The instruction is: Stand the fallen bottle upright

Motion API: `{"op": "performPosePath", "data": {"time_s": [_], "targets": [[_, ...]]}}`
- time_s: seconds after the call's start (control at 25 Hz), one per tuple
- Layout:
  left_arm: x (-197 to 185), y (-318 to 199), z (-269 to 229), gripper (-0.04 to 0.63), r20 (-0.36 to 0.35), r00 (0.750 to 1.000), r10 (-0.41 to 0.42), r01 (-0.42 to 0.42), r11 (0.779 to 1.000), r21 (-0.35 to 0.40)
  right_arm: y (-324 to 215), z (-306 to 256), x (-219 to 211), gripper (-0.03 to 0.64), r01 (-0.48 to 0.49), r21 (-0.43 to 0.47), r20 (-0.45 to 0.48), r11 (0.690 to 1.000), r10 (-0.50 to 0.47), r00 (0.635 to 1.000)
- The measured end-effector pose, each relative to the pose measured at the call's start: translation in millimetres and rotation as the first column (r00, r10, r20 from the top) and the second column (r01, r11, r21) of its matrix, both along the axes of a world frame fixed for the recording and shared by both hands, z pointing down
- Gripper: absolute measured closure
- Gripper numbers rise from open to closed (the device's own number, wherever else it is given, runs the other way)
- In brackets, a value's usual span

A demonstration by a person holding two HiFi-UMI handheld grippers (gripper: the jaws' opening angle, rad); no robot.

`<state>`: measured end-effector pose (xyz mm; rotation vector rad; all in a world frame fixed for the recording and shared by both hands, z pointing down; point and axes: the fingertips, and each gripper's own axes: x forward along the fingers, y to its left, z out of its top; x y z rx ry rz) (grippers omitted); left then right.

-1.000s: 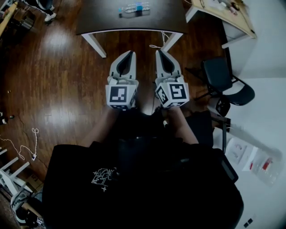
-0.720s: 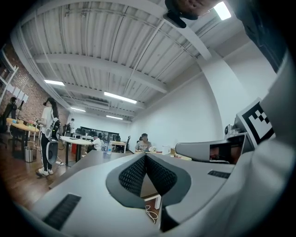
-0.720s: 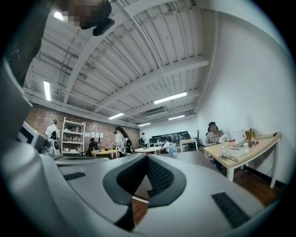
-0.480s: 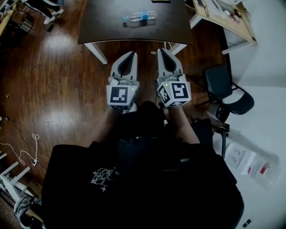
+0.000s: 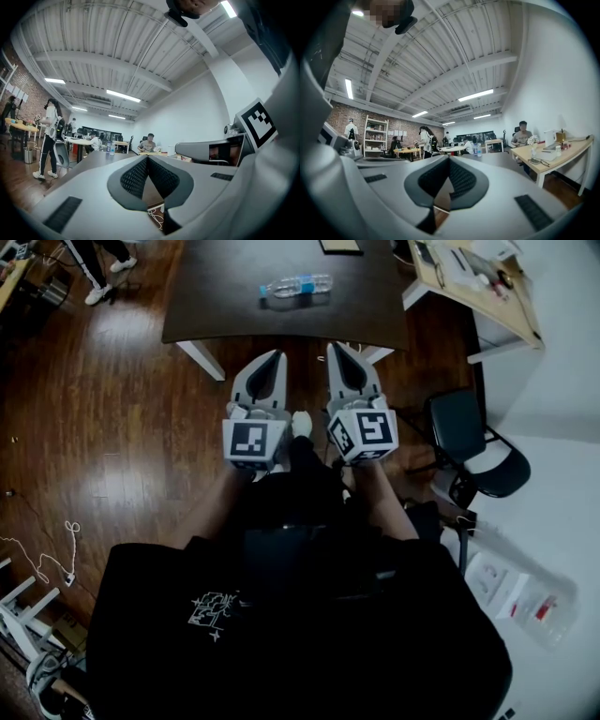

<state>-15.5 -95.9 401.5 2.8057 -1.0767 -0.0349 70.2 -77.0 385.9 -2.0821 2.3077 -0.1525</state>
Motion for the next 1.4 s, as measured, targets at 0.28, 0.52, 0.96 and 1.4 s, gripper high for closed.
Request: {"op": "performPosePath", "data": {"time_s": [0.28,0.52,0.96,1.4], "targets": [[27,-46,5,0.601,0.017,0.999,-0.032,0.033,0.999,-0.011,-53,7,24,0.592,0.047,-0.007,0.013,0.999,-0.046,0.999],[53,-84,1,0.601,0.017,0.997,-0.071,0.071,0.997,-0.017,-95,9,51,0.592,0.099,-0.028,0.026,0.995,-0.098,0.995],[100,-149,0,0.601,0.026,0.983,-0.181,0.182,0.983,-0.009,-172,24,91,0.592,0.260,-0.052,0.010,0.964,-0.260,0.966],[95,-187,16,0.601,0.076,0.961,-0.264,0.267,0.963,-0.023,-238,66,67,0.592,0.481,-0.176,-0.068,0.859,-0.499,0.864]]}}
